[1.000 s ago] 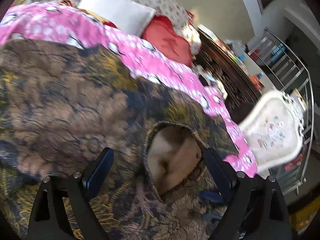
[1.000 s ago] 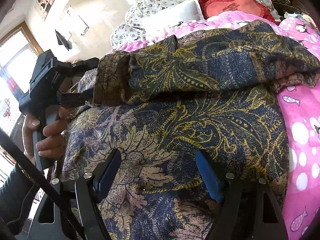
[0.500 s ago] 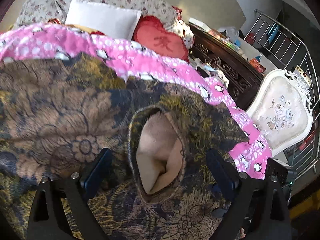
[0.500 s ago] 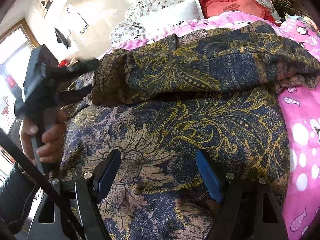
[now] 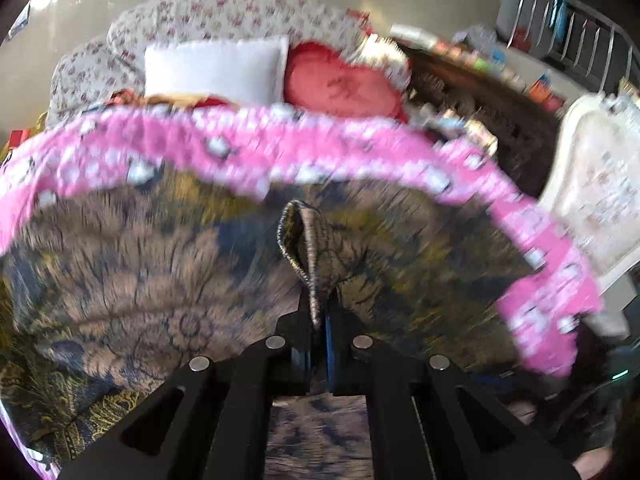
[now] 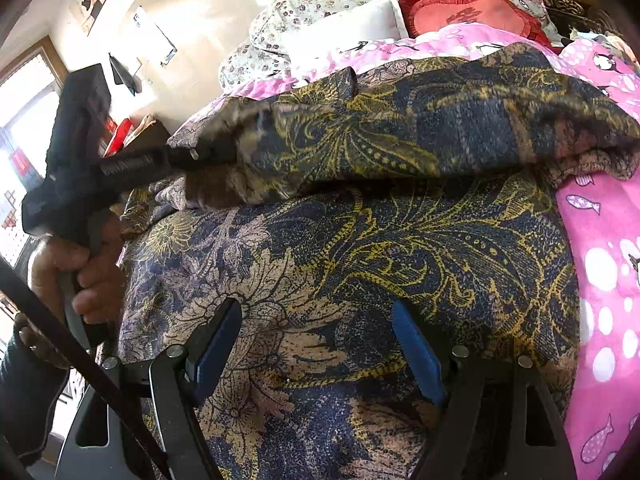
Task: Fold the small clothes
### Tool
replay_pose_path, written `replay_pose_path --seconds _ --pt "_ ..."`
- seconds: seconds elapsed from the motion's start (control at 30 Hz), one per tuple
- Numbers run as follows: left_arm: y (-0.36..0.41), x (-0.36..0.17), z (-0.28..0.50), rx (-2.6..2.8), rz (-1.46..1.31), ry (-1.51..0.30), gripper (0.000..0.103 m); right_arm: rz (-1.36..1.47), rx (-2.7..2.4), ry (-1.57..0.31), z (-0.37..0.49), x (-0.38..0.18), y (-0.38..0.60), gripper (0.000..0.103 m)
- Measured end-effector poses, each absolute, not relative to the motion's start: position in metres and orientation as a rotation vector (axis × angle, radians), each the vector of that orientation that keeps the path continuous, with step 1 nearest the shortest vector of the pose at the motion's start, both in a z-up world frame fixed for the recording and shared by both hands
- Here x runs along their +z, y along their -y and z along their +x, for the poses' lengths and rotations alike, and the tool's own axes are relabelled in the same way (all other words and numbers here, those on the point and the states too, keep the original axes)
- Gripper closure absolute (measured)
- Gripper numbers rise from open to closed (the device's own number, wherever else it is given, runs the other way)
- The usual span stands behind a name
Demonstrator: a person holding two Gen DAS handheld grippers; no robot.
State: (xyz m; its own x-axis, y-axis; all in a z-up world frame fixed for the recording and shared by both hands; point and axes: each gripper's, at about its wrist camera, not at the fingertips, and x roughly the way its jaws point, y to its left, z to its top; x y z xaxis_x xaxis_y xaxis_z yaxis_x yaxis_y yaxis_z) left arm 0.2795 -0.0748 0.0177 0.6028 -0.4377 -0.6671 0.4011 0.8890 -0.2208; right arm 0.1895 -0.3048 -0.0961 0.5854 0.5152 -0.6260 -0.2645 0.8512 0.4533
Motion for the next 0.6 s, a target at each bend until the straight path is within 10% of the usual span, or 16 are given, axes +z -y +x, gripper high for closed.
replay_pose_path --seconds 0.6 --pt "0.019 0.151 0.285 -0.446 0.004 -0.472 0.099 0.499 0.223 -0.781 0.193 -0.03 0.425 0.017"
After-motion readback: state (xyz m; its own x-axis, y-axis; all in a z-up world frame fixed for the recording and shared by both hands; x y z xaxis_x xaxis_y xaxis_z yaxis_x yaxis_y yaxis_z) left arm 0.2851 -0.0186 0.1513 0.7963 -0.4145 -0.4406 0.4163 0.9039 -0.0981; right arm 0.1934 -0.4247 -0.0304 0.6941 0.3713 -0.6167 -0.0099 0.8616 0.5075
